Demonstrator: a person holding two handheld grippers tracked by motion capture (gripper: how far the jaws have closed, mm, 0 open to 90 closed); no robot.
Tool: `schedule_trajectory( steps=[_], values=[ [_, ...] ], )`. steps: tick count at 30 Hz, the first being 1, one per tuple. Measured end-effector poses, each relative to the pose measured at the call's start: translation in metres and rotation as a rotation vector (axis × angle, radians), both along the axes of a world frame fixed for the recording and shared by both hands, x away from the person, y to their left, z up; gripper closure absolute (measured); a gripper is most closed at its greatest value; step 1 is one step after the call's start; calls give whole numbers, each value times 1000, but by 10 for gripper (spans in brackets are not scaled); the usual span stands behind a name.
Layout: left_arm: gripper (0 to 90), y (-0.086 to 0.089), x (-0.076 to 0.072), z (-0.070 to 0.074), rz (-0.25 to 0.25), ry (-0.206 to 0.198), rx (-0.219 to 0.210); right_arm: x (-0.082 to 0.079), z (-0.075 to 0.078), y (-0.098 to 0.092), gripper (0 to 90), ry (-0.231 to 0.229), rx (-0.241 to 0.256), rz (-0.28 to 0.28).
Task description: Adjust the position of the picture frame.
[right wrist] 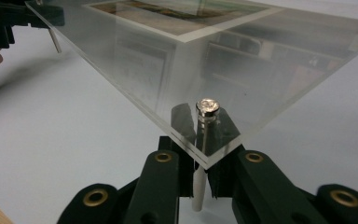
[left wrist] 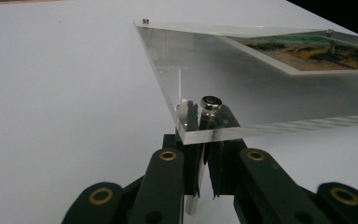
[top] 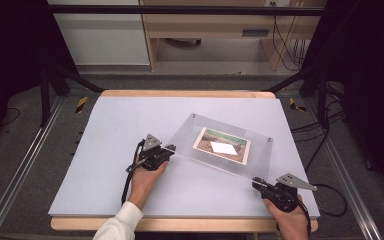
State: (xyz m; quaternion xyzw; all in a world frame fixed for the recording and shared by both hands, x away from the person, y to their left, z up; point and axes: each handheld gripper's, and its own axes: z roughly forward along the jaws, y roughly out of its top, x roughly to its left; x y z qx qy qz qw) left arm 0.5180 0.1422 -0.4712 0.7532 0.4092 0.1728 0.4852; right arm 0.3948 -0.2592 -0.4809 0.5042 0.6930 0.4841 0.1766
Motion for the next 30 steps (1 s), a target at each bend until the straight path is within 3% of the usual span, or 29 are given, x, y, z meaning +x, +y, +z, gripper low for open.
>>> schedule_trajectory(
  steps=[4,7,14,17,20,23,27,30],
  values=[
    [829,0,0,1,7,5,-13,0,1,1,802,-16,-5,7],
    [827,0,0,2,14,4,-29,1,3,0,844,-36,3,-6],
    [789,-2,3,4,-8,-2,-24,0,6,-2,848,-50,14,-13],
    [789,-4,3,6,-7,-19,2,1,7,-2,847,-50,15,-13],
    [832,-2,3,8,-7,-23,-7,1,8,-2,848,-56,11,-15],
    [843,-5,0,16,-16,-52,19,1,12,-4,849,-83,12,-22],
    [845,-6,-4,23,-27,-72,13,1,17,-8,847,-110,16,-35],
    [844,-7,-12,31,-33,-86,-15,0,26,-14,844,-136,35,-46]
  ],
)
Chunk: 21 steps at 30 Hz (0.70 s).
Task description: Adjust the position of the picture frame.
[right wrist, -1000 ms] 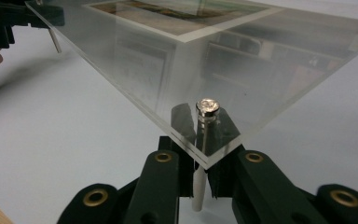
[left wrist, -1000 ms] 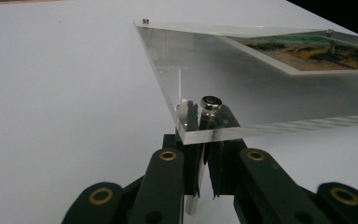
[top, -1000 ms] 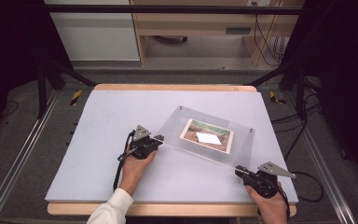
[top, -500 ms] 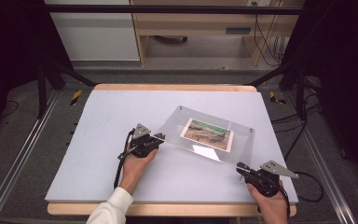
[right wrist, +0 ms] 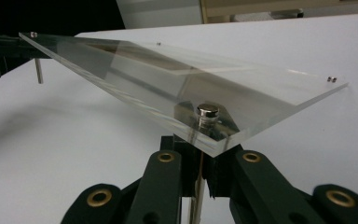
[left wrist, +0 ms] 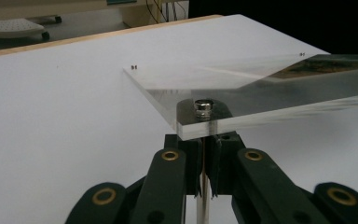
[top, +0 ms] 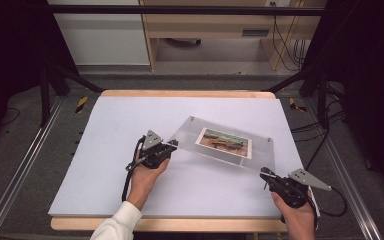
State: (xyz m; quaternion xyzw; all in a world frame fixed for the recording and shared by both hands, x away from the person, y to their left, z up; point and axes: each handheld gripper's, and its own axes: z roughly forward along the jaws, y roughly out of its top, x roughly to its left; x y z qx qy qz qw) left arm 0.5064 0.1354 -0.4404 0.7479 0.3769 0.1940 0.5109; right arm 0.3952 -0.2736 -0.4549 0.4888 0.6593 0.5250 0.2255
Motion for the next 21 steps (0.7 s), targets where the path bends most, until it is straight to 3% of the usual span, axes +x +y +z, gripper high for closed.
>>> schedule_trajectory(
  steps=[7,21],
  values=[
    [842,6,-8,11,5,-35,-20,1,11,0,836,-24,5,13],
    [843,48,-32,38,110,-108,-55,20,37,32,834,-79,3,94]
  ],
)
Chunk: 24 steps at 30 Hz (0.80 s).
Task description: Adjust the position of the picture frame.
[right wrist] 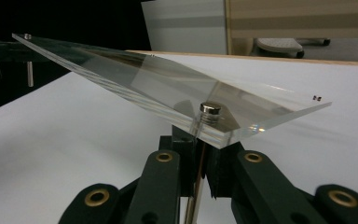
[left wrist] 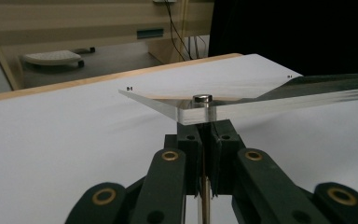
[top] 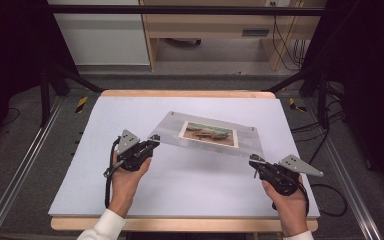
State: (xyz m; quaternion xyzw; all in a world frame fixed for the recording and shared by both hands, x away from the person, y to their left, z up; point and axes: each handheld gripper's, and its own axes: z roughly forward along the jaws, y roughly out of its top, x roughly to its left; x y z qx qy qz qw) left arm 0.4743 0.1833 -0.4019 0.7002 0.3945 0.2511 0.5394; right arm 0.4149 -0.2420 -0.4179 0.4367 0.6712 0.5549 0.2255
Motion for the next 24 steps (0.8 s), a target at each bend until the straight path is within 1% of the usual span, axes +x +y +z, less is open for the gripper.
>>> schedule_trajectory(
  steps=[1,3,4,6,7,8,9,10,12,13,14,16,17,19,21,24],
  values=[
    [843,7,-4,3,16,-10,-6,4,4,6,834,-8,-1,11],
    [843,14,-7,5,31,-17,-10,7,7,12,835,-12,-2,23],
    [843,14,-7,5,31,-17,-10,7,7,12,835,-12,-2,23],
    [843,26,-13,8,56,-23,-19,12,11,23,835,-15,0,38],
    [843,30,-15,9,63,-24,-19,15,13,27,835,-18,1,47],
    [843,30,-15,9,63,-24,-19,15,13,27,835,-18,1,47],
    [842,37,-18,10,77,-29,-24,18,15,34,835,-20,-8,59],
    [843,41,-20,11,84,-32,-25,20,16,38,835,-22,-7,63],
    [843,44,-21,11,88,-34,-26,22,16,42,835,-22,-13,69],
    [843,48,-24,12,97,-38,-30,24,17,48,835,-23,-13,78],
    [843,53,-27,12,107,-41,-31,25,17,51,835,-24,-15,80],
    [843,57,-30,12,114,-44,-31,26,17,54,835,-25,-14,84],
    [843,62,-33,12,123,-46,-30,28,17,60,835,-22,-12,92],
    [843,63,-34,12,127,-46,-32,28,16,63,834,-21,-13,95],
    [843,70,-40,11,137,-49,-34,30,16,69,835,-19,-13,104],
    [842,75,-44,9,146,-51,-38,31,15,74,835,-12,-12,112]
  ],
)
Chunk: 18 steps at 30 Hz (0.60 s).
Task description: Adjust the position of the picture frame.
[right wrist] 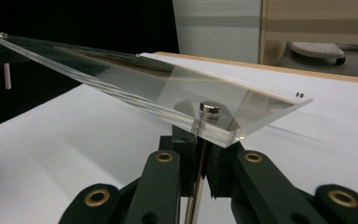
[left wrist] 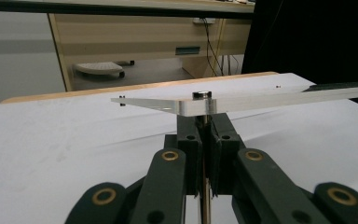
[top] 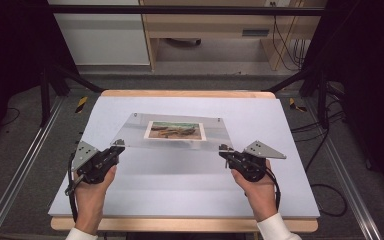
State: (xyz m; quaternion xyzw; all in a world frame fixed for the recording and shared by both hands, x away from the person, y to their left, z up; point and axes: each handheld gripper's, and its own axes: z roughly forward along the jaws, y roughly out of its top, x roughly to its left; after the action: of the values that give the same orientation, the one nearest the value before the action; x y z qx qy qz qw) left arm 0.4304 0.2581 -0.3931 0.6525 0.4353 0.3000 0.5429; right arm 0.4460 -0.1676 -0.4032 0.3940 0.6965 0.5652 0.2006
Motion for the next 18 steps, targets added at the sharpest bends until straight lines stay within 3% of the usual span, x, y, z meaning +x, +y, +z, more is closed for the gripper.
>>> schedule_trajectory(
  steps=[10,18],
  values=[
    [840,8,-5,-12,16,3,-6,3,-7,11,836,14,-7,3],
    [841,1,-2,-17,3,11,-4,2,-16,5,836,29,8,-11]
  ],
)
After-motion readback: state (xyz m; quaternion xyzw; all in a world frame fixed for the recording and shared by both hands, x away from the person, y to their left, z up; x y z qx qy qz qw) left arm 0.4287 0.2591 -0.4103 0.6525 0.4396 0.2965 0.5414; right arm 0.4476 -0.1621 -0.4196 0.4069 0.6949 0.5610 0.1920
